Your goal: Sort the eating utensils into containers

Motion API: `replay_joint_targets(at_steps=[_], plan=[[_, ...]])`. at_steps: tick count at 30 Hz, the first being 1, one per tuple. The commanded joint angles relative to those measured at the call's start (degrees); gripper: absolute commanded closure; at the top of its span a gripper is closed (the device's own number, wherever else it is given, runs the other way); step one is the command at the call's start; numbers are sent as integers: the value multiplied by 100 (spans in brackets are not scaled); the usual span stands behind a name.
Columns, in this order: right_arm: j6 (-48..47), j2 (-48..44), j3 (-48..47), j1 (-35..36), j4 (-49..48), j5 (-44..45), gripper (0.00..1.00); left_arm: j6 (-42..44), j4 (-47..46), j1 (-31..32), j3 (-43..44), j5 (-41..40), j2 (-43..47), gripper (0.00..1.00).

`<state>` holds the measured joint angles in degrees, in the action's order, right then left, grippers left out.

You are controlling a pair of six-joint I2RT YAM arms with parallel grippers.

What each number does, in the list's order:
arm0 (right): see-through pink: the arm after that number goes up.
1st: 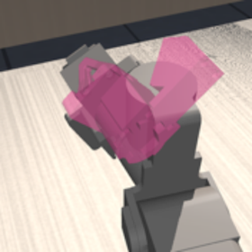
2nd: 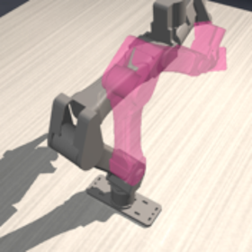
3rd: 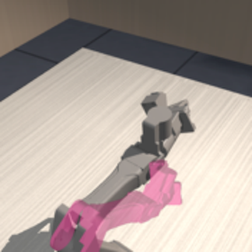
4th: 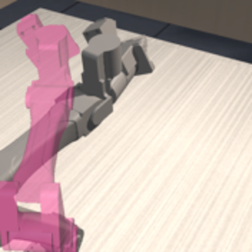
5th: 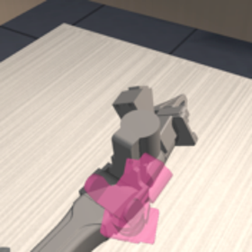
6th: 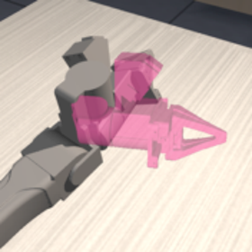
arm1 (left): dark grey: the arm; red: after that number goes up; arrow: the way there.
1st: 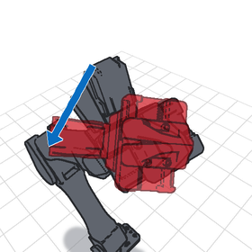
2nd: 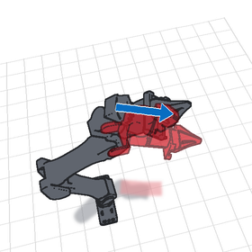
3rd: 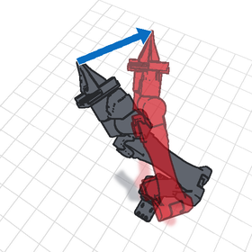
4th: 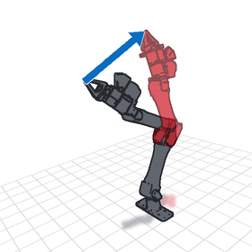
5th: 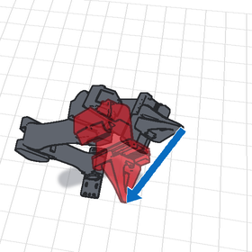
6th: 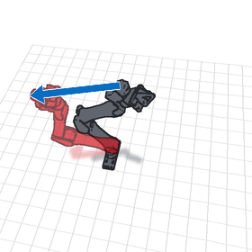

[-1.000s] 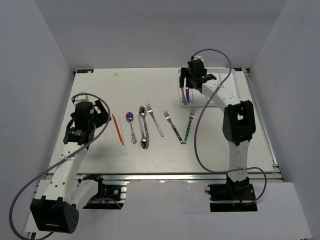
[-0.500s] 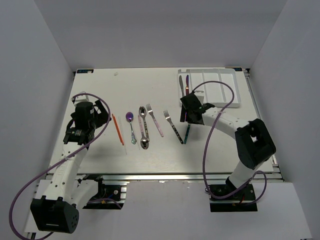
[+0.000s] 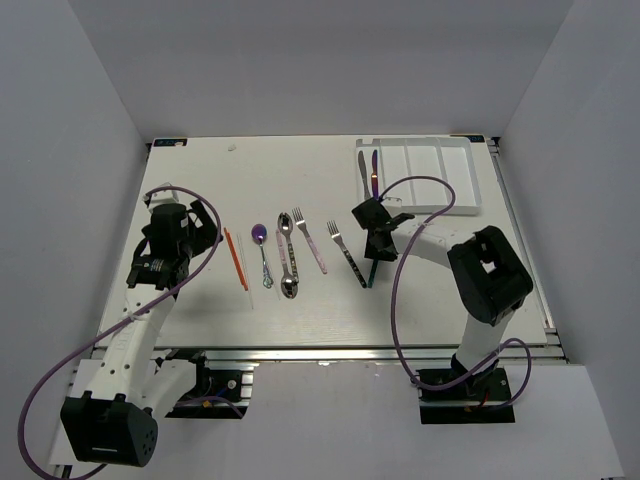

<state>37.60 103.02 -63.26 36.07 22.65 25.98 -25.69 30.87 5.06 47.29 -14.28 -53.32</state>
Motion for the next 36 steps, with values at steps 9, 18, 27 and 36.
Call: replay_joint_targets(at_steps=[9, 18, 27, 36], plan=[[300, -395, 411, 5, -156, 171, 100, 29, -20, 109, -53, 31, -47, 2], [-812, -1477, -115, -48, 275, -170, 100, 29, -20, 118, -44, -13, -56, 2], [-3109, -245, -2244, -1347, -116, -1489, 100, 20, -2, 118, -44, -74, -82, 2], [-3927, 2229, -5413, -1955, 643, -1306, 100, 20, -20, 127, -71, -66, -135, 2]])
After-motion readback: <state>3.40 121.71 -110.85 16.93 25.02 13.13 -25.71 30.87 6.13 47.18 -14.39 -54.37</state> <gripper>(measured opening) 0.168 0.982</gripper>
